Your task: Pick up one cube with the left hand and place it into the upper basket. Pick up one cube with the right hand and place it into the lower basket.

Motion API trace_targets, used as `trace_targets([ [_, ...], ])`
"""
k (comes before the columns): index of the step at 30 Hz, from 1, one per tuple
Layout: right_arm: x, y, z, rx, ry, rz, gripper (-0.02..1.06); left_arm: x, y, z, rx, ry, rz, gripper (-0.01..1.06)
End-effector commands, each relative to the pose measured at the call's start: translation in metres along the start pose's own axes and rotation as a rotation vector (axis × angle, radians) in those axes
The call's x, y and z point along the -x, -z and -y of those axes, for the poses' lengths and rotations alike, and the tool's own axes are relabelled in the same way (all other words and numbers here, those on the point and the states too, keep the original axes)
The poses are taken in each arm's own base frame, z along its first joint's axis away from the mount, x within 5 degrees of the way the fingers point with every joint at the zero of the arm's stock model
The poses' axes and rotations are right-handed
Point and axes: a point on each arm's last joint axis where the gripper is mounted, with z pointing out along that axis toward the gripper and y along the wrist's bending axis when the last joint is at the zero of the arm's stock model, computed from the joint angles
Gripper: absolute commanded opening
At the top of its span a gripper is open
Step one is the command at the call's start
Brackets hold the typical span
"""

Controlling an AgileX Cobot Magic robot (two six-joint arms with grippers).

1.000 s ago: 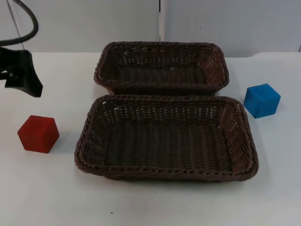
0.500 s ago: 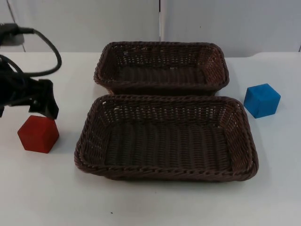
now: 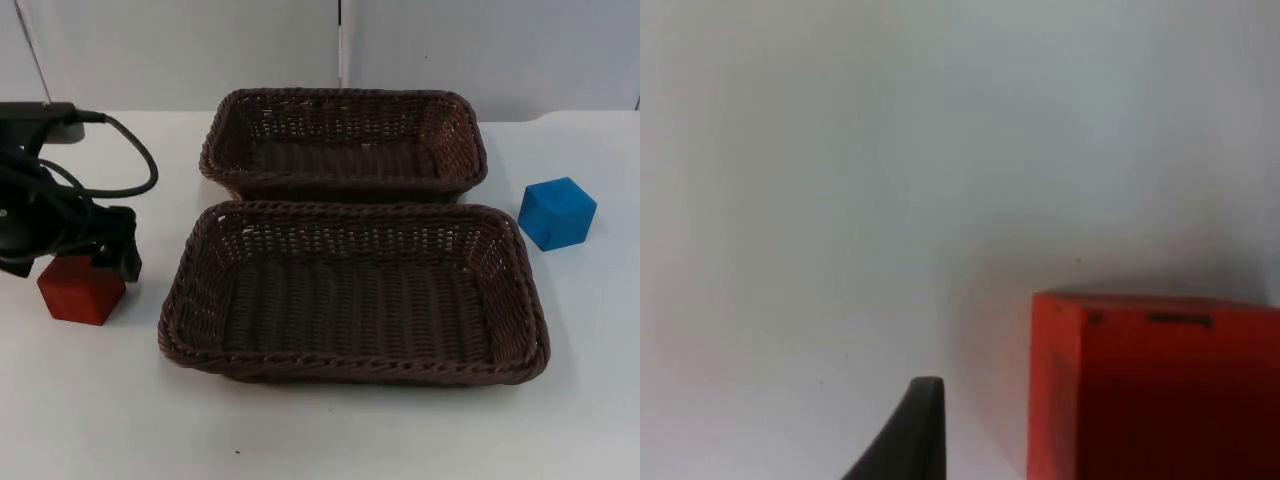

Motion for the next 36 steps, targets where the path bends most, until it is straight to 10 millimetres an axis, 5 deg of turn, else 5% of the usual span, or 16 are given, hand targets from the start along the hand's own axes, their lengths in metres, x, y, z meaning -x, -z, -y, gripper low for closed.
trace_targets([
  [1,0.001,0.000,0.000,-0.005,0.002,-0.001,1.05,0.001,-0.007,0.000,0.012,-0.015,0.011,1.05],
  [13,0.001,0.000,0.000,-0.005,0.002,-0.001,1.05,-0.005,-0.018,-0.001,0.013,-0.012,-0.021,1.03],
  [17,0.001,0.000,0.000,-0.005,0.002,-0.001,1.05,-0.005,-0.019,-0.002,0.013,-0.012,-0.023,0.88],
  [21,0.001,0.000,0.000,-0.005,0.002,-0.001,1.05,-0.006,-0.019,-0.001,0.006,-0.006,-0.035,0.42],
  [22,0.001,0.000,0.000,-0.005,0.002,-0.001,1.05,-0.006,-0.019,-0.001,0.006,-0.006,-0.035,0.42],
  [26,0.001,0.000,0.000,-0.005,0.002,-0.001,1.05,-0.001,-0.007,0.001,0.002,-0.010,-0.012,0.00],
  [32,0.001,0.000,0.000,-0.005,0.002,-0.001,1.05,0.011,0.025,0.005,-0.010,-0.014,0.056,0.00],
  [36,0.001,0.000,0.000,-0.005,0.002,-0.001,1.05,0.018,0.066,0.012,-0.045,-0.004,0.112,0.00],
])
